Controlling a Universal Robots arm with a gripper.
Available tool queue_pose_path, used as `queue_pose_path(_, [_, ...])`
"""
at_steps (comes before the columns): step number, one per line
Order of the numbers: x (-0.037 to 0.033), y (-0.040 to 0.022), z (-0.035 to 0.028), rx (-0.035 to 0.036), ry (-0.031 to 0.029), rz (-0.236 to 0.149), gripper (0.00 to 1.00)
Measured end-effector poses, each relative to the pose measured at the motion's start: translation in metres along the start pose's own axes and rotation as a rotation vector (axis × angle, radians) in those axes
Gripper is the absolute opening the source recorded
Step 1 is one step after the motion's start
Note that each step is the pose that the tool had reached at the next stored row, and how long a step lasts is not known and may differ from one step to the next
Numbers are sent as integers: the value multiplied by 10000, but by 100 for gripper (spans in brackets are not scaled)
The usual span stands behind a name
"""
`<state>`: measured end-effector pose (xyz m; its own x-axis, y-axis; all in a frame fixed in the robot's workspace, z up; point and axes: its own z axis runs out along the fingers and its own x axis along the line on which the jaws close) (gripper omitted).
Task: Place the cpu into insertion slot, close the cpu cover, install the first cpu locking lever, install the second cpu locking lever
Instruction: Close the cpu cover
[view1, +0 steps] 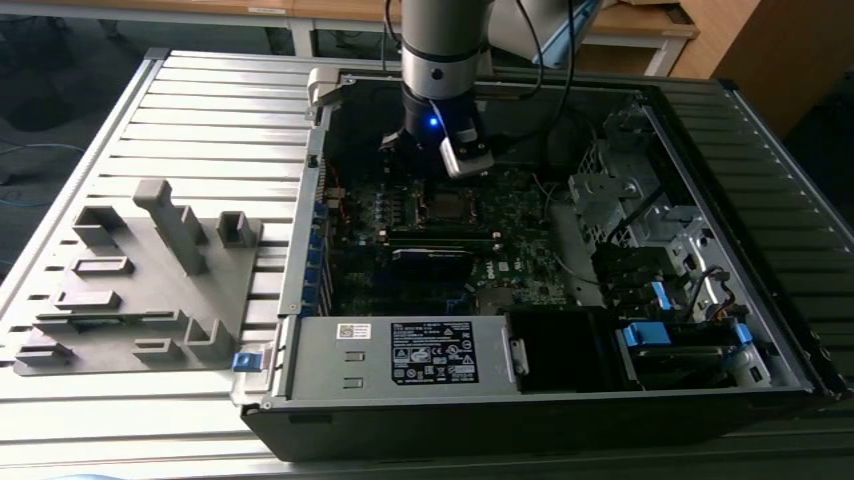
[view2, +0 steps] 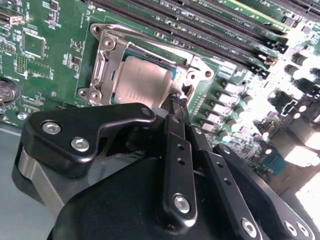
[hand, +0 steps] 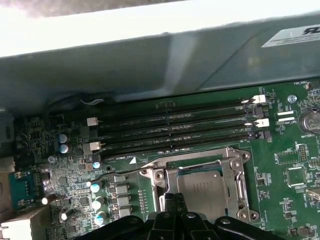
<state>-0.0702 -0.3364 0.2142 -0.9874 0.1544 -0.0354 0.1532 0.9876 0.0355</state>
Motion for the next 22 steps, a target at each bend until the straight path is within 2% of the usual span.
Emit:
queue_pose_path(7, [21, -5, 25, -23, -46, -368, 11])
queue_pose_path(11, [45, -10, 34, -30, -67, -440, 11])
queue_pose_path(22, [47, -12, 56, -30, -72, -463, 11])
